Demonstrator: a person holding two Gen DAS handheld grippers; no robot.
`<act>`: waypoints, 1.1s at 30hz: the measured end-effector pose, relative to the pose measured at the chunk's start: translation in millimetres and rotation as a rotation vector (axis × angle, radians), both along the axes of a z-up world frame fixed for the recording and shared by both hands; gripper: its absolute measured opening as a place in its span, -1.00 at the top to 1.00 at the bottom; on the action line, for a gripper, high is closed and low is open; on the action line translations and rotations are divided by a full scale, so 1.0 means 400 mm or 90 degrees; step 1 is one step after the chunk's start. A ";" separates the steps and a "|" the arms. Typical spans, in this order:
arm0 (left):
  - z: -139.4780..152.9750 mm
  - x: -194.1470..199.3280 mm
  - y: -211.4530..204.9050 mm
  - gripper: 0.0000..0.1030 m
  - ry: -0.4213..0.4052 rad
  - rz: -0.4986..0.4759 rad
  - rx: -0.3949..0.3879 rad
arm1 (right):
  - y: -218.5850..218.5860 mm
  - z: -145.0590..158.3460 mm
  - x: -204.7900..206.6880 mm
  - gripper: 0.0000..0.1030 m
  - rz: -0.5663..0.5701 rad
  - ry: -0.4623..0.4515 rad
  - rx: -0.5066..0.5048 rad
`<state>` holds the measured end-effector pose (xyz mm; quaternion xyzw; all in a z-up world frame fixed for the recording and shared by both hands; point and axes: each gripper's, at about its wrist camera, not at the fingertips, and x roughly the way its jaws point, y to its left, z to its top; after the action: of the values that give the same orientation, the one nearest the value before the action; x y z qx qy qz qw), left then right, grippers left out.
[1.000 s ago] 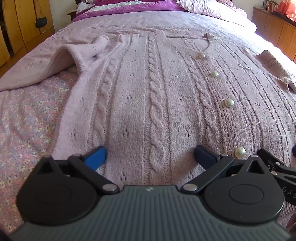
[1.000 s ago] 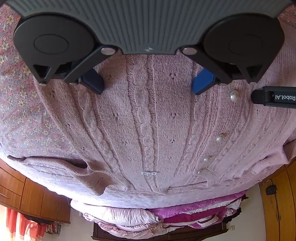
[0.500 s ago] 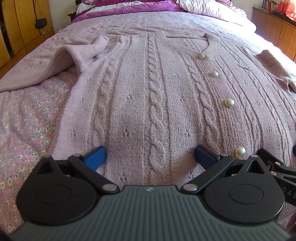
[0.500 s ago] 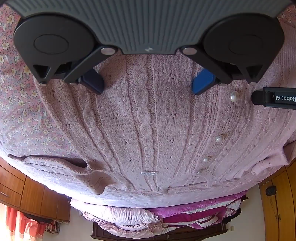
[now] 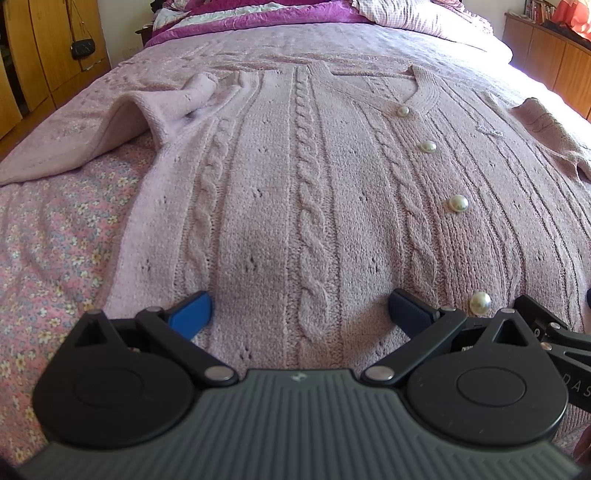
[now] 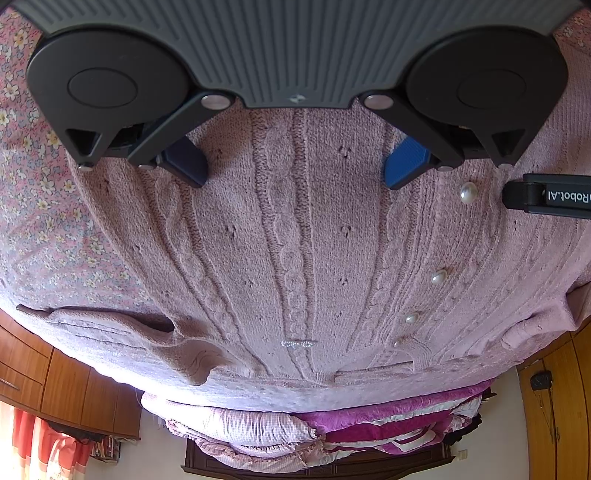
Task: Fold small clothes
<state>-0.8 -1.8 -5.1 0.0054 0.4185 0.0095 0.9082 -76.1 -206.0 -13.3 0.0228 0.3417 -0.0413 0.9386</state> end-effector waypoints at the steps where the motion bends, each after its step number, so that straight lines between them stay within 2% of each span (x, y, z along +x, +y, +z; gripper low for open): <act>1: -0.001 -0.002 0.000 -1.00 0.000 0.000 0.000 | 0.000 0.000 0.000 -1.00 0.000 0.000 0.000; 33: 0.005 0.005 -0.002 -1.00 0.006 0.001 0.003 | -0.001 -0.003 -0.006 -1.00 0.000 -0.011 -0.008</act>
<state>1.1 -2.5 -3.1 0.0074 0.4227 0.0112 0.9062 -78.3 -206.3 -14.7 0.0170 0.3334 -0.0434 0.9416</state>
